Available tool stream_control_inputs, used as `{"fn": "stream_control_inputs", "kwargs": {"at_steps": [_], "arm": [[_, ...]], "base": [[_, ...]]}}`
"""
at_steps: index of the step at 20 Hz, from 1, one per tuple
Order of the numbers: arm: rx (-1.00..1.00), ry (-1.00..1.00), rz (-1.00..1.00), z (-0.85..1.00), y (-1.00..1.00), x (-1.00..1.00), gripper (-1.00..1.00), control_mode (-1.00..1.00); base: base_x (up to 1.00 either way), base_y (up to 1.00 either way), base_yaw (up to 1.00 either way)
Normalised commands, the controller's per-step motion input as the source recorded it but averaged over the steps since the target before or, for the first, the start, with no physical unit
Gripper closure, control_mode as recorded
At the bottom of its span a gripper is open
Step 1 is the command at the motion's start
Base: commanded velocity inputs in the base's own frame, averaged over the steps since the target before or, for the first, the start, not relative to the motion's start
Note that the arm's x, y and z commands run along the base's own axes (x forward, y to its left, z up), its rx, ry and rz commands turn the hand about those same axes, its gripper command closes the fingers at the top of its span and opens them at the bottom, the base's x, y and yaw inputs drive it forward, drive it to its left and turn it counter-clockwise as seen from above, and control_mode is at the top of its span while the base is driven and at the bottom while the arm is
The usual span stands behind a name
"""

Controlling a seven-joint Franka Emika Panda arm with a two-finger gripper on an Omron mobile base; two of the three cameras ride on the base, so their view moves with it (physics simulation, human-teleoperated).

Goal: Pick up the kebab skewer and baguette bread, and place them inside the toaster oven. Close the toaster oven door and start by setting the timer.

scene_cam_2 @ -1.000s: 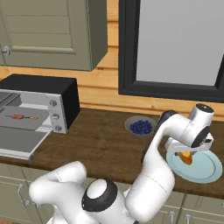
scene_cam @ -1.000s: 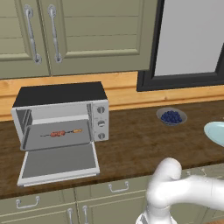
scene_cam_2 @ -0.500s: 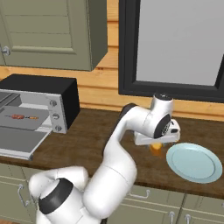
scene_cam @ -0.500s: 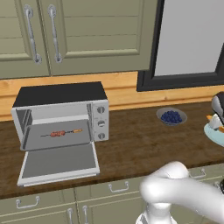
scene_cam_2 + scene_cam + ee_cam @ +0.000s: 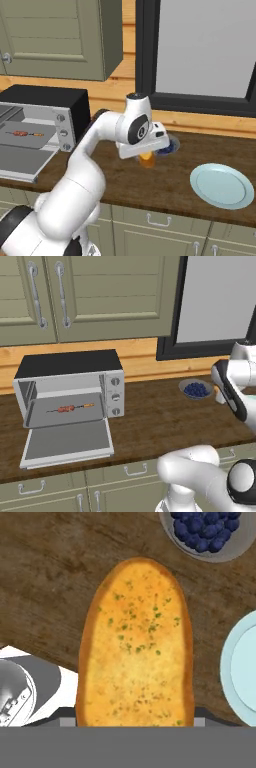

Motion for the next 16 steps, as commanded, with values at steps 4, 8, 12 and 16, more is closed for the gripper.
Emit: {"fn": "stream_control_inputs", "kwargs": {"at_steps": [4,8,12,16], "arm": [[-0.14,0.00,0.22,0.22,1.00,-0.18,1.00,-1.00],[-0.11,0.00,0.30,0.19,1.00,-0.23,1.00,-1.00],[-0.06,0.00,0.25,0.20,1.00,-0.11,1.00,-1.00],[-0.01,0.00,0.21,0.15,1.00,-0.06,1.00,-1.00]], "base": [[0.00,0.00,0.00],[0.00,0.00,0.00],[0.00,0.00,0.00],[0.00,0.00,0.00]]}}
